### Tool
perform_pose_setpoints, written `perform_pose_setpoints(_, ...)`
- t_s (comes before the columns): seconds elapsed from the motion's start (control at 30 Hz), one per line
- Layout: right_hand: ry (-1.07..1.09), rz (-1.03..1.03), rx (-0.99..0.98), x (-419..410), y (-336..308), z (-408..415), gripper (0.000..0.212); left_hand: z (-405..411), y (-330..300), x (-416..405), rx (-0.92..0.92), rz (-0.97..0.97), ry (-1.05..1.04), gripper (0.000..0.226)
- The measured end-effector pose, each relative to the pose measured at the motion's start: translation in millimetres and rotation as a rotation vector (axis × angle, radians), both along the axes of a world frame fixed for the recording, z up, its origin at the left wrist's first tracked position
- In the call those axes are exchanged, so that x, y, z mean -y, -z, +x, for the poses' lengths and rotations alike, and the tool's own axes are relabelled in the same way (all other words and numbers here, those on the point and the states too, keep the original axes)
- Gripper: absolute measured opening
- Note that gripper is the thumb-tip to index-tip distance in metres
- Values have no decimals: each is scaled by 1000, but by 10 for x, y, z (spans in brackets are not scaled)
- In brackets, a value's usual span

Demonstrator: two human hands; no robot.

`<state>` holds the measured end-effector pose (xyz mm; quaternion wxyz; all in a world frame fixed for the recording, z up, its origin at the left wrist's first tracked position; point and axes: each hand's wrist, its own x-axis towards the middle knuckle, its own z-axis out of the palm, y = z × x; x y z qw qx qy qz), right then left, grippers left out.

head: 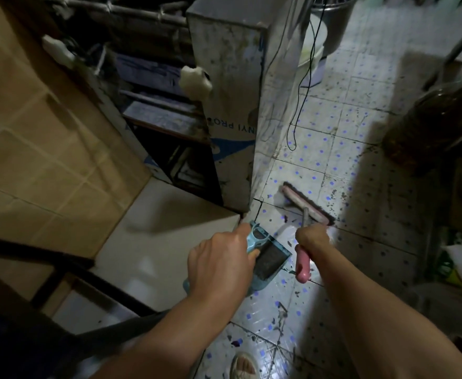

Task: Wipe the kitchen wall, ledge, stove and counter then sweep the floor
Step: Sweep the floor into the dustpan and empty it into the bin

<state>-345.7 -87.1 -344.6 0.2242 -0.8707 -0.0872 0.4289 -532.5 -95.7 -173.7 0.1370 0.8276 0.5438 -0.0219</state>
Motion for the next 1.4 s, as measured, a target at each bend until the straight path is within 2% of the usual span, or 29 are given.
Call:
perform_pose_setpoints(0.1,-15,0,-16,-15,154,-19,26,6,28,-6,6,-12,-3,27)
perform_pose_setpoints(0.33,-131,-153,12,292,314,-253,30,-148,51,129,3,-10,33,26)
perform_pose_setpoints(0.47,-196,-230,65,541,275,-468,41,-366,37,283,19,-11,55,26)
perform_pose_setpoints(0.63,-256,-241,69,916,168,-875,29,-707,-4,504,19,-13,83,28)
perform_pose_setpoints(1.0,-273,-361,95,1930,-73,-1994,31,-1713,-211,1103,65,12,164,22)
perform_pose_setpoints(1.13,-234,-331,42,2095,-154,-2204,33,-1894,-250,1209,67,28,184,23)
perform_pose_setpoints(1.4,-130,-275,94,2290,-354,-2242,32,-1919,-343,1308,66,36,205,23)
